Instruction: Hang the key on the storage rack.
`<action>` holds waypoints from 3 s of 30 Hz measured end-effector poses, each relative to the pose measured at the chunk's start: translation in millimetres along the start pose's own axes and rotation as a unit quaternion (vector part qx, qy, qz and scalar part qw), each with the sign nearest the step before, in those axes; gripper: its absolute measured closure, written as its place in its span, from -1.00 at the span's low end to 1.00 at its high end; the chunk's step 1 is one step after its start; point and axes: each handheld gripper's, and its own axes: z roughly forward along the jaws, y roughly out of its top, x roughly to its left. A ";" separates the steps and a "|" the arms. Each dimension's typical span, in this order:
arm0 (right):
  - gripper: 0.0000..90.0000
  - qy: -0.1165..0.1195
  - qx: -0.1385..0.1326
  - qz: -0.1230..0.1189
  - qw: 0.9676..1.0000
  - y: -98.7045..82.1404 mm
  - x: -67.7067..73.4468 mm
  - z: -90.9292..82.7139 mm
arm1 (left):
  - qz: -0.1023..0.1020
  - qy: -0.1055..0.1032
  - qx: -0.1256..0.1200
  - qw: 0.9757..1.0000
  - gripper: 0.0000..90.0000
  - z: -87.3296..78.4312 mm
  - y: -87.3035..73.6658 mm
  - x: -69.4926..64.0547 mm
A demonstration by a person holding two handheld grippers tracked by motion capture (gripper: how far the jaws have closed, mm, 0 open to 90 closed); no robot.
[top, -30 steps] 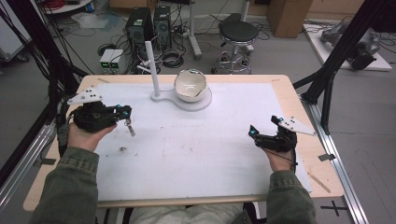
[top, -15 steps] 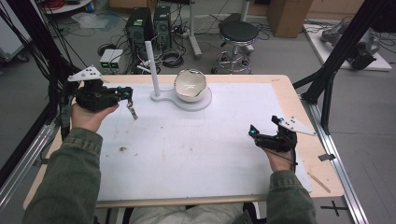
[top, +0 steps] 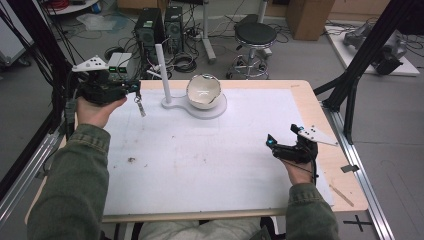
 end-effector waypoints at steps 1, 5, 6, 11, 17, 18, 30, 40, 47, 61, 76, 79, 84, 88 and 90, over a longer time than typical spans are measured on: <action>-0.99 0.000 0.001 0.000 1.000 -0.2 0.1 0.1 | 0.000 0.003 -0.001 1.000 0.83 0.6 0.9 1.3; -0.99 -0.003 0.003 -0.003 1.000 -0.8 -0.2 0.4 | -0.005 0.009 -0.008 1.000 0.83 3.4 2.2 5.0; -0.99 -0.003 0.003 -0.003 1.000 -0.8 -0.2 0.4 | -0.003 0.010 -0.007 1.000 0.83 4.0 2.2 6.2; -0.99 -0.006 0.003 0.000 1.000 -0.9 -0.6 -0.6 | -0.012 0.014 -0.002 1.000 0.84 10.5 1.9 10.6; -0.99 -0.005 0.005 -0.003 1.000 -1.1 -0.5 0.1 | -0.009 0.018 -0.003 1.000 0.84 18.7 10.9 14.3; -0.99 -0.004 0.006 -0.002 1.000 -1.3 -0.5 0.4 | -0.007 0.019 -0.002 1.000 0.84 21.0 14.0 16.2; -0.99 0.001 0.010 -0.003 1.000 -1.8 -0.8 2.8 | -0.003 0.018 0.001 1.000 0.84 44.6 30.9 25.8; -0.99 0.007 0.009 0.000 1.000 -2.8 -1.7 0.7 | 0.015 -0.001 0.007 1.000 0.84 76.5 50.1 15.0; -0.99 0.008 0.008 -0.004 1.000 -3.4 -2.2 -0.9 | 0.010 -0.006 -0.008 1.000 0.84 94.2 60.7 11.5; -0.99 0.006 0.012 0.005 1.000 -6.2 -5.2 -6.8 | -0.018 0.027 -0.033 0.999 0.84 102.5 60.0 31.6; -0.99 0.001 0.018 0.005 1.000 -8.9 -7.6 -7.1 | -0.041 0.003 -0.049 0.998 0.84 118.7 51.4 40.2; -0.99 0.001 0.017 0.006 1.000 -8.8 -8.0 -7.3 | -0.030 0.007 -0.048 0.998 0.84 114.7 54.8 34.0; -0.99 0.001 0.016 0.004 1.000 -8.3 -6.8 -8.0 | -0.032 0.018 -0.045 0.998 0.84 110.9 55.5 35.1; -0.99 0.002 0.016 0.005 1.000 -8.4 -7.6 -7.1 | -0.033 0.026 -0.047 0.998 0.84 108.1 56.1 36.3; -0.99 0.002 0.018 0.003 1.000 -8.6 -7.4 -6.3 | -0.031 0.029 -0.043 0.998 0.84 106.5 56.0 37.6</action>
